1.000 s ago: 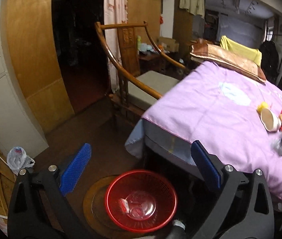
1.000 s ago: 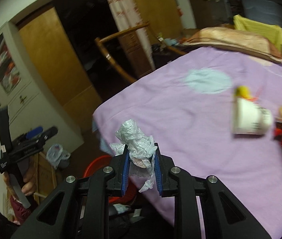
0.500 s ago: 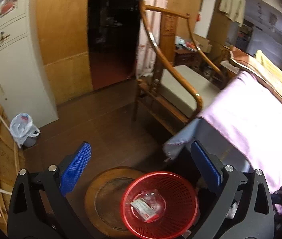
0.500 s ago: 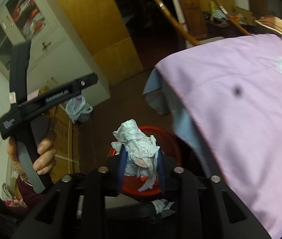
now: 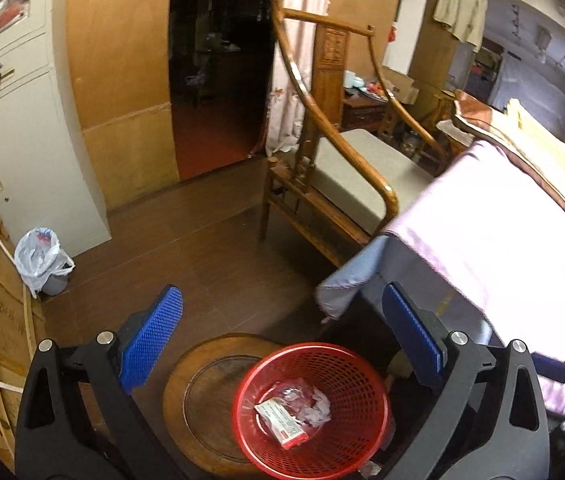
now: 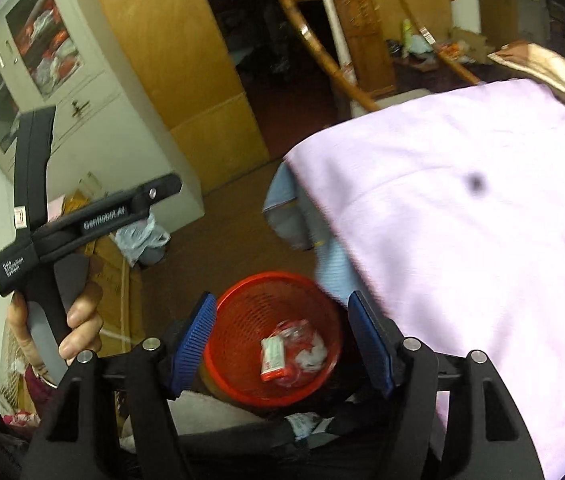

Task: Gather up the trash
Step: 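Bring both grippers back over the table, then move the left gripper toward the white paper cup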

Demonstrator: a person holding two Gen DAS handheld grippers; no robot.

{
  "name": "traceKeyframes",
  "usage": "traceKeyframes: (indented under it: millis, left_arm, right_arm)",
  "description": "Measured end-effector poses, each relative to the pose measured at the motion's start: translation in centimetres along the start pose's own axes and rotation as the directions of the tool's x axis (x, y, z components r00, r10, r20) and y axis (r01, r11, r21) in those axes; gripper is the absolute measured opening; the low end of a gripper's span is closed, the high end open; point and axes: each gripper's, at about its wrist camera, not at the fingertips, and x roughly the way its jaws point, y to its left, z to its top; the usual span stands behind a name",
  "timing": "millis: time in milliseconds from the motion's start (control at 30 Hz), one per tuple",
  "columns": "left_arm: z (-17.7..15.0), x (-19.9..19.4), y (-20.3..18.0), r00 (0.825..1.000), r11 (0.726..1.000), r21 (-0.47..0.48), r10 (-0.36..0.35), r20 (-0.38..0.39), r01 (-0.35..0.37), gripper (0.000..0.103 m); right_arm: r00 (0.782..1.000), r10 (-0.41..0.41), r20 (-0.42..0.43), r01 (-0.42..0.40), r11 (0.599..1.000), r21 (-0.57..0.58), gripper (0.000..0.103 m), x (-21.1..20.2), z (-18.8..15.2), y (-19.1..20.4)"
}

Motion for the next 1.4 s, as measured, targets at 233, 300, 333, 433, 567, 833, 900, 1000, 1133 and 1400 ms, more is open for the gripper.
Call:
traceKeyframes:
  millis: [233, 300, 333, 433, 567, 833, 900, 1000, 1133, 1400]
  left_arm:
    - [-1.1, -1.7, -5.8, 0.998, 0.992, 0.111, -0.066, -0.008, 0.067, 0.096]
    - [-1.6, -2.3, -7.9, 0.996, 0.984, 0.150, -0.091, -0.017, 0.092, 0.096]
    - [-2.0, -2.6, -9.2, 0.994, 0.978, 0.179, -0.105, -0.023, 0.107, 0.096]
    - [-3.4, -3.2, -12.9, 0.989, 0.956, 0.253, -0.139, -0.048, 0.147, 0.096]
    - [-5.5, -3.5, -17.9, 0.977, 0.917, 0.341, -0.184, -0.104, 0.209, 0.096]
    - [-8.4, -2.8, -26.6, 0.950, 0.837, 0.454, -0.235, -0.207, 0.306, 0.096]
    - [-8.6, -2.5, -28.6, 0.946, 0.821, 0.475, -0.239, -0.216, 0.316, 0.096]
    - [-9.0, -2.1, -31.3, 0.941, 0.801, 0.497, -0.246, -0.233, 0.333, 0.096]
    - [-9.4, -1.6, -35.4, 0.936, 0.766, 0.541, -0.251, -0.246, 0.347, 0.096]
    - [-8.7, -0.2, -41.4, 0.935, 0.730, 0.584, -0.264, -0.238, 0.355, 0.096]
  right_arm:
    - [0.987, -0.085, 0.134, 0.072, 0.992, 0.099, 0.074, -6.2, -1.8, -4.7]
    - [0.979, -0.111, 0.170, 0.088, 0.987, 0.137, 0.077, -8.1, -2.6, -6.0]
    - [0.972, -0.131, 0.194, 0.099, 0.982, 0.163, 0.079, -9.4, -3.2, -7.0]
    - [0.947, -0.197, 0.254, 0.138, 0.963, 0.232, 0.084, -12.9, -5.6, -9.8]
    - [0.894, -0.324, 0.308, 0.222, 0.920, 0.323, 0.091, -17.6, -9.0, -13.1]
    - [0.757, -0.590, 0.283, 0.405, 0.762, 0.506, 0.097, -24.0, -16.1, -20.4]
    - [0.728, -0.635, 0.258, 0.438, 0.721, 0.537, 0.097, -24.5, -17.4, -22.2]
    - [0.689, -0.695, 0.206, 0.489, 0.655, 0.576, 0.097, -25.1, -19.3, -25.0]
    - [0.662, -0.731, 0.166, 0.524, 0.609, 0.596, 0.097, -25.4, -20.6, -27.2]
    - [0.683, -0.715, 0.149, 0.494, 0.603, 0.626, 0.097, -25.4, -21.1, -29.1]
